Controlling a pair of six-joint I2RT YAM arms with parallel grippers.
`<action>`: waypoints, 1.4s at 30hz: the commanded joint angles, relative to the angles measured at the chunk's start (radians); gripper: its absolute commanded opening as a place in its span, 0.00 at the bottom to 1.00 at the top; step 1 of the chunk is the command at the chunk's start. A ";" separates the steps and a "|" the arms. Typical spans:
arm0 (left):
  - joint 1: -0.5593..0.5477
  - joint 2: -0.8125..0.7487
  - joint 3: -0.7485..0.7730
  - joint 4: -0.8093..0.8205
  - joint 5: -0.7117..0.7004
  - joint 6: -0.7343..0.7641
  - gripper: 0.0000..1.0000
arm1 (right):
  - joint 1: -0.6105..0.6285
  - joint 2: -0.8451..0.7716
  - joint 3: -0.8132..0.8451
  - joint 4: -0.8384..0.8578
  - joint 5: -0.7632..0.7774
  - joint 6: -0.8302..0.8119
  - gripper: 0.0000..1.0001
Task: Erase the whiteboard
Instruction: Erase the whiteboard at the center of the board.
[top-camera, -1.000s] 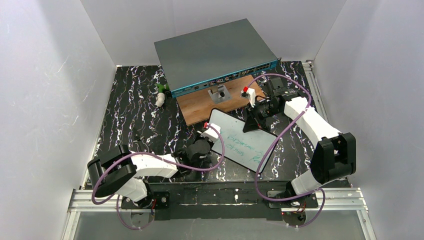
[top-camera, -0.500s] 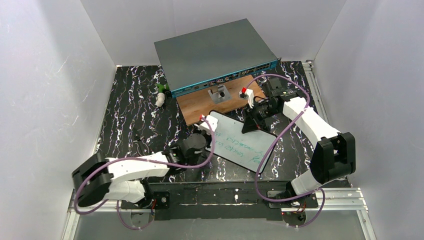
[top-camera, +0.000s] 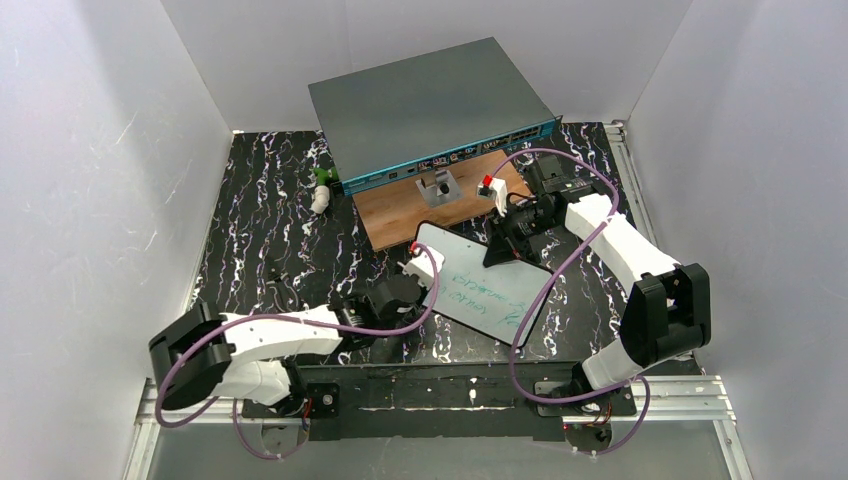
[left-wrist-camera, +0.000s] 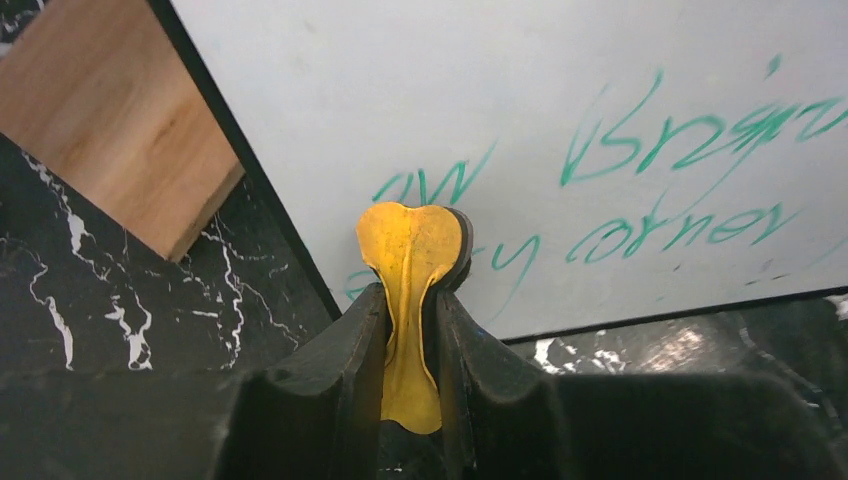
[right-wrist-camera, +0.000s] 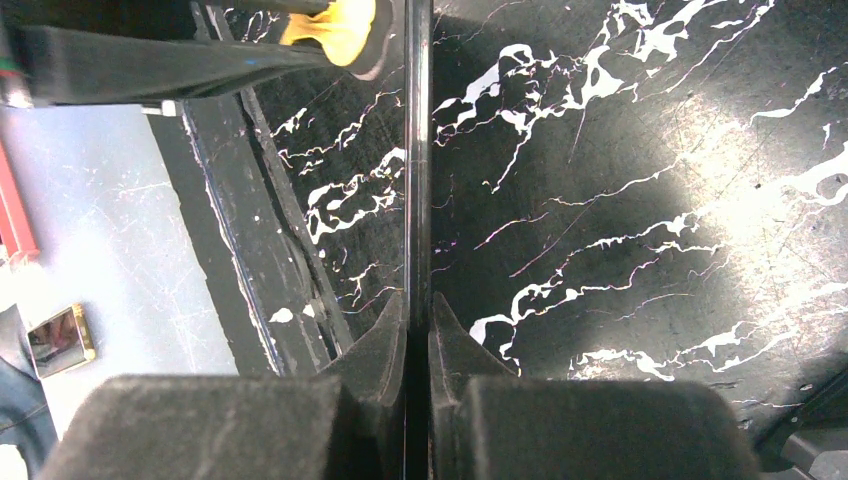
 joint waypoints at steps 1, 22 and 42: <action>-0.012 0.049 0.035 -0.011 -0.073 -0.006 0.00 | 0.008 0.007 -0.005 0.002 0.015 -0.051 0.01; 0.010 0.150 0.106 0.104 -0.199 0.058 0.00 | 0.008 0.016 -0.005 0.000 0.014 -0.053 0.01; -0.035 0.219 0.078 0.026 -0.126 -0.022 0.00 | 0.011 0.020 -0.004 -0.006 0.012 -0.056 0.01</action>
